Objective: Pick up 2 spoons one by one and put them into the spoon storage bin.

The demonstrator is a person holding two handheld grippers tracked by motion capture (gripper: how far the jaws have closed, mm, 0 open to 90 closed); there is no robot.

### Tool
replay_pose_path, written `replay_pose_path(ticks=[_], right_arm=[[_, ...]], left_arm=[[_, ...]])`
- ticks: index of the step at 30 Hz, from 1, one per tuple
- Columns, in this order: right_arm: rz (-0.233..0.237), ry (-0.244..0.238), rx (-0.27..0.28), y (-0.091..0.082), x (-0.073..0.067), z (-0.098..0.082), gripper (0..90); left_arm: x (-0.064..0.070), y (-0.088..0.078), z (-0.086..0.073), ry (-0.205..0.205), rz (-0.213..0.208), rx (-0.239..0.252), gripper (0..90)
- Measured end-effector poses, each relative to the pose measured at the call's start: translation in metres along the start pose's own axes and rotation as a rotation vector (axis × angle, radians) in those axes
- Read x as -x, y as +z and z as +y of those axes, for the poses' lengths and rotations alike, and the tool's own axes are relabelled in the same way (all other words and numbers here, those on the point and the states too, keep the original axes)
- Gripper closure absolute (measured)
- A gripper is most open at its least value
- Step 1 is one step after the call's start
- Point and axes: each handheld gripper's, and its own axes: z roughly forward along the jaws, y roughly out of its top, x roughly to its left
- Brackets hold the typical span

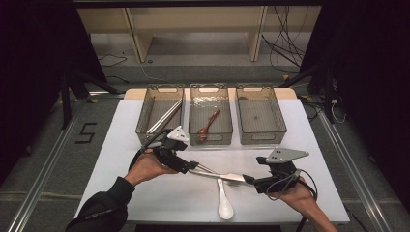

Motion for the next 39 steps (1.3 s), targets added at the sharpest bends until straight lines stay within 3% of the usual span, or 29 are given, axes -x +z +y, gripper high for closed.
replay_pose_path(ticks=[9, 23, 39], right_arm=[[0.016, 0.0, -0.058, 0.014, -0.017, 0.001, 23.3], [0.016, 0.042, -0.164, 0.04, -0.028, 0.002, 25.5], [0.028, 0.015, -0.281, 0.079, -0.05, 0.005, 29.1]], left_arm=[[0.004, -0.007, -0.014, -0.024, 0.004, 0.023, 19.8], [0.005, -0.029, -0.039, -0.072, 0.044, 0.081, 18.2], [0.007, -0.037, -0.05, -0.11, 0.06, 0.113, 17.1]])
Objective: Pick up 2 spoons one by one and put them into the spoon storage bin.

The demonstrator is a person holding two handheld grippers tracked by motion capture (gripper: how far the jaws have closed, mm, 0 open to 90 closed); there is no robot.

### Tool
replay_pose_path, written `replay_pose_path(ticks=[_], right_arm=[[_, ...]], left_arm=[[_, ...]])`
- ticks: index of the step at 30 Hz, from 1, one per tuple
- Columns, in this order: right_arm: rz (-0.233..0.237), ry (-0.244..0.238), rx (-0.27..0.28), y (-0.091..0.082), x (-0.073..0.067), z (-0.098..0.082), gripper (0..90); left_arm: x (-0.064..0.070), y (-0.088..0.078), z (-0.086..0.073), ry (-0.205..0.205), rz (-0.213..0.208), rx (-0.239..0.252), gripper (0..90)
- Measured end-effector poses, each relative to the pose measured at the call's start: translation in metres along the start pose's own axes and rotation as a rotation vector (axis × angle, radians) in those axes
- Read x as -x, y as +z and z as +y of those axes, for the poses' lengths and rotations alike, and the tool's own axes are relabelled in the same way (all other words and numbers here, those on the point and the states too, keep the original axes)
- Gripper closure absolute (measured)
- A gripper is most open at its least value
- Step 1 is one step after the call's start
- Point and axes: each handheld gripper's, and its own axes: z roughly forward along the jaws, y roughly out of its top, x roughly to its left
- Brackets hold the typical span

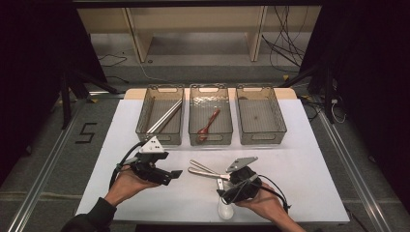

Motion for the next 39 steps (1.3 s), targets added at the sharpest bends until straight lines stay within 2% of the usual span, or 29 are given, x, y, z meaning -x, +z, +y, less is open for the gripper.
replay_pose_path(ticks=[6, 15, 20, 30, 39], right_arm=[[-0.004, -0.017, -0.038, 0.013, -0.004, -0.001, 31.6], [-0.008, -0.028, -0.069, 0.02, -0.008, -0.003, 38.7], [-0.012, -0.023, -0.076, 0.021, -0.008, -0.003, 42.3], [0.012, -0.037, -0.104, 0.025, -0.009, -0.004, 46.1], [0.005, -0.044, -0.121, 0.026, -0.011, -0.002, 46.4]], left_arm=[[-0.001, 0.0, -0.002, -0.009, 0.003, -0.002, 17.0], [0.0, 0.001, -0.003, 0.002, -0.002, -0.009, 17.0], [0.0, 0.001, -0.003, 0.005, -0.004, -0.007, 17.0], [0.0, 0.002, -0.003, 0.004, -0.005, -0.012, 17.0], [0.001, 0.003, -0.003, 0.007, -0.006, -0.014, 17.0]])
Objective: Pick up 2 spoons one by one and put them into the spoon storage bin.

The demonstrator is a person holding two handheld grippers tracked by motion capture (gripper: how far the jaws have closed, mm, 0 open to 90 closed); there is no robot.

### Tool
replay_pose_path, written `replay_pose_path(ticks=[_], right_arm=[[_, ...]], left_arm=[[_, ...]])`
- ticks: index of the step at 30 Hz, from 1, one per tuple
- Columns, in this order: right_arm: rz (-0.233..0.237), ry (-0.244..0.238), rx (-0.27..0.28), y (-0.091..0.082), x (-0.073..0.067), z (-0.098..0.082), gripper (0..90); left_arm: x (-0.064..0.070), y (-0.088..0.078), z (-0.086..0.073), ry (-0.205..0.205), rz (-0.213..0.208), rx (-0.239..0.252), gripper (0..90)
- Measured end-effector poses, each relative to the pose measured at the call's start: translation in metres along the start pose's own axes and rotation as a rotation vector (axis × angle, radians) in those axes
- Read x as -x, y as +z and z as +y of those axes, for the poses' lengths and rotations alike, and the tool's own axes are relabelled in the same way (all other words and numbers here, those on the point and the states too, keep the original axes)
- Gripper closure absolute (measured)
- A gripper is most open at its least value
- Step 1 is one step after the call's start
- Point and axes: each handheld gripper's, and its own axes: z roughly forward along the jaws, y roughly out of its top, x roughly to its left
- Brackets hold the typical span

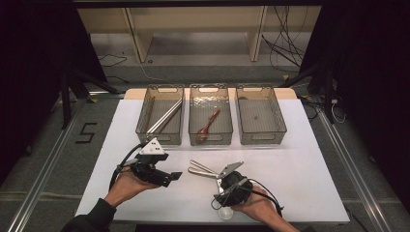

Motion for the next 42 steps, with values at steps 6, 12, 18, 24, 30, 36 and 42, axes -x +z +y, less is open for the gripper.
replay_pose_path(ticks=[6, 12, 18, 24, 30, 36, 42], right_arm=[[-0.016, -0.006, -0.002, 0.001, -0.001, 0.001, 48.8], [-0.04, -0.053, -0.019, 0.003, -0.008, 0.002, 59.4], [-0.032, -0.056, -0.028, 0.001, -0.007, 0.002, 73.5], [-0.027, -0.054, -0.024, 0.001, -0.005, 0.001, 84.9], [-0.011, -0.034, -0.018, -0.001, -0.003, 0.002, 85.5], [-0.003, -0.023, 0.032, -0.01, 0.005, 0.004, 85.7], [0.003, 0.003, 0.084, -0.021, 0.013, 0.008, 85.6]], left_arm=[[0.0, 0.0, 0.0, 0.001, -0.002, -0.001, 17.0], [0.001, 0.0, 0.0, 0.002, -0.004, -0.002, 17.1], [0.0, 0.0, 0.0, 0.002, -0.003, -0.001, 17.1], [0.0, 0.0, 0.0, 0.004, -0.004, -0.006, 17.2], [0.0, 0.0, 0.0, 0.002, -0.001, 0.001, 17.2], [0.0, 0.0, 0.0, -0.002, -0.002, 0.006, 17.1], [-0.001, -0.002, 0.0, -0.006, 0.003, 0.019, 17.1]])
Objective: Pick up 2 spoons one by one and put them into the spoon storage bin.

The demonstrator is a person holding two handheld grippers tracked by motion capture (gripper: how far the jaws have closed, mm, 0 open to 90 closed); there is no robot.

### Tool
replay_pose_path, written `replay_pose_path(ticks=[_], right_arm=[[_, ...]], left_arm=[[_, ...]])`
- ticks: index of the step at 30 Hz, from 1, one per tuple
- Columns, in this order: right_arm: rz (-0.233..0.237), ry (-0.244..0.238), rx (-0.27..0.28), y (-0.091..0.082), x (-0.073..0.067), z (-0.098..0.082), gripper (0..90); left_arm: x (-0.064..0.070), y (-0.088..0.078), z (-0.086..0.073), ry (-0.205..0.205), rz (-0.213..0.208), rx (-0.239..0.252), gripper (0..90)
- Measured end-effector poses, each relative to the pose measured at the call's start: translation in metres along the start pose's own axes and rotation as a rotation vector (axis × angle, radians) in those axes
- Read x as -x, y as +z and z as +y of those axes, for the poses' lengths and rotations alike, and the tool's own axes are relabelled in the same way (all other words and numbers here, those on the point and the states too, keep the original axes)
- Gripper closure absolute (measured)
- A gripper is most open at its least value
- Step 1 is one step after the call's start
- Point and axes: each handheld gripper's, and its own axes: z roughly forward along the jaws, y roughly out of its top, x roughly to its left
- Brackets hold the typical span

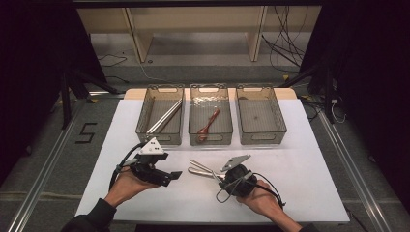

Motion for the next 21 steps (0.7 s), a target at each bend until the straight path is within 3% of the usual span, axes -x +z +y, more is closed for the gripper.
replay_pose_path(ticks=[12, 21], right_arm=[[-0.019, 0.059, 0.091, -0.025, 0.028, 0.013, 85.7], [-0.058, 0.104, 0.167, -0.046, 0.058, 0.036, 85.7]], left_arm=[[-0.001, -0.005, 0.0, -0.008, -0.002, 0.042, 17.0], [-0.001, -0.009, -0.003, -0.022, 0.004, 0.063, 17.0]])
